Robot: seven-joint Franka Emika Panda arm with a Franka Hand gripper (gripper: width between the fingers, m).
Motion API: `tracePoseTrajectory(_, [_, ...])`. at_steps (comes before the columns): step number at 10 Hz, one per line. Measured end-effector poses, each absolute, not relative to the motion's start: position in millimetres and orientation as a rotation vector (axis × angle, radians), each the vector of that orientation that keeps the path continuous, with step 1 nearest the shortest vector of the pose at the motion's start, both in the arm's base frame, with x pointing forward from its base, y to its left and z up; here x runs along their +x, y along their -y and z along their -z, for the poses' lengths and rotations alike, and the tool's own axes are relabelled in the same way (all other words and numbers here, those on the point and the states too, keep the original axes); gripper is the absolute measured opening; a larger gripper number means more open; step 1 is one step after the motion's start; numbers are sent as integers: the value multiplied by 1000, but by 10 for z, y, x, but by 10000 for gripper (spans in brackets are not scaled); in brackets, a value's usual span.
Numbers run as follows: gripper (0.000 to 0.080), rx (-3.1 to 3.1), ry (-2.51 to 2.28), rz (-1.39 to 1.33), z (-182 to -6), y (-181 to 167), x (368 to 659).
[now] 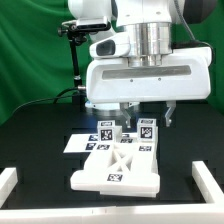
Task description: Assemble chair
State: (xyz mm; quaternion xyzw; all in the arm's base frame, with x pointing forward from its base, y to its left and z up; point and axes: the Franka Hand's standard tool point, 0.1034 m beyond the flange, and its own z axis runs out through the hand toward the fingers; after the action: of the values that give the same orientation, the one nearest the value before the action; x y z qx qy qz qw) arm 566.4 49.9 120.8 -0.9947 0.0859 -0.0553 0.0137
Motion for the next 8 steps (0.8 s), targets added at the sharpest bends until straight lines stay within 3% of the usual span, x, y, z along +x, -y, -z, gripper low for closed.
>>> tracePoseTrajectory(1, [284, -3098, -267, 173, -1209, -499, 5664])
tracePoseTrajectory(4, [285, -3085, -354, 191, -1212, -497, 5676])
tracePoseTrajectory(8, [285, -2737, -1270, 276, -1203, -542, 5692])
